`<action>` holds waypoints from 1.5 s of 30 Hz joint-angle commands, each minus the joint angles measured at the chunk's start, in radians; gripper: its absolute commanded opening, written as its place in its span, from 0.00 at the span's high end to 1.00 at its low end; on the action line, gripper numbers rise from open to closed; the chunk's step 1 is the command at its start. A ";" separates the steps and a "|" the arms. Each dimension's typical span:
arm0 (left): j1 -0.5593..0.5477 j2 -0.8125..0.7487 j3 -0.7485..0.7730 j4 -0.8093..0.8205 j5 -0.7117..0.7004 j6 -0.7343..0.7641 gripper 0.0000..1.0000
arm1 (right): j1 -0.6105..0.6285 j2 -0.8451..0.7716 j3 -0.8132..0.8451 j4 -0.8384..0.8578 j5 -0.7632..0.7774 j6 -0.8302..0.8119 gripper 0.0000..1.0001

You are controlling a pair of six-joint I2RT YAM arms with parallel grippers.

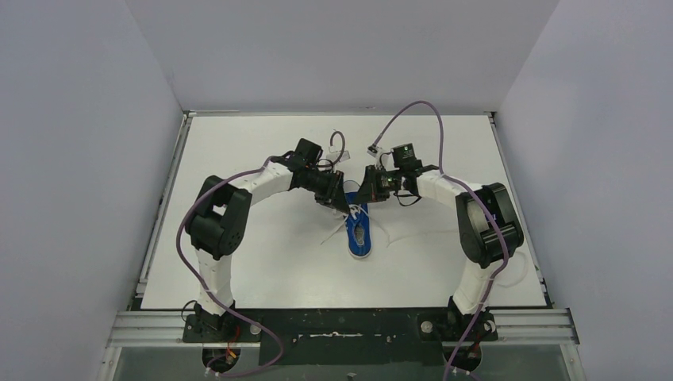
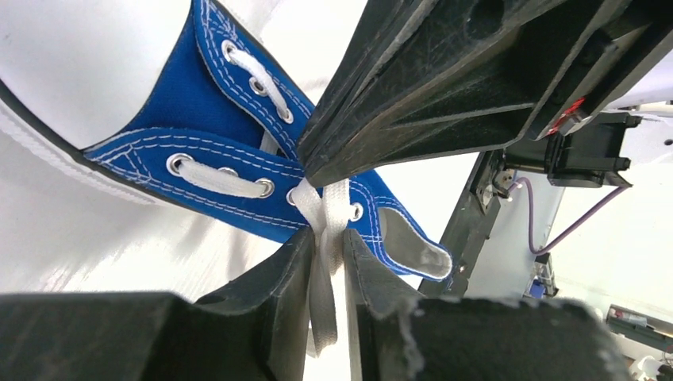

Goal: Tie the shoes
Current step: Cross the shoelace with the shoelace.

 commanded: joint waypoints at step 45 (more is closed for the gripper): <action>-0.048 -0.060 0.032 0.030 -0.065 0.156 1.00 | 0.051 0.043 0.111 -0.101 0.012 0.061 0.74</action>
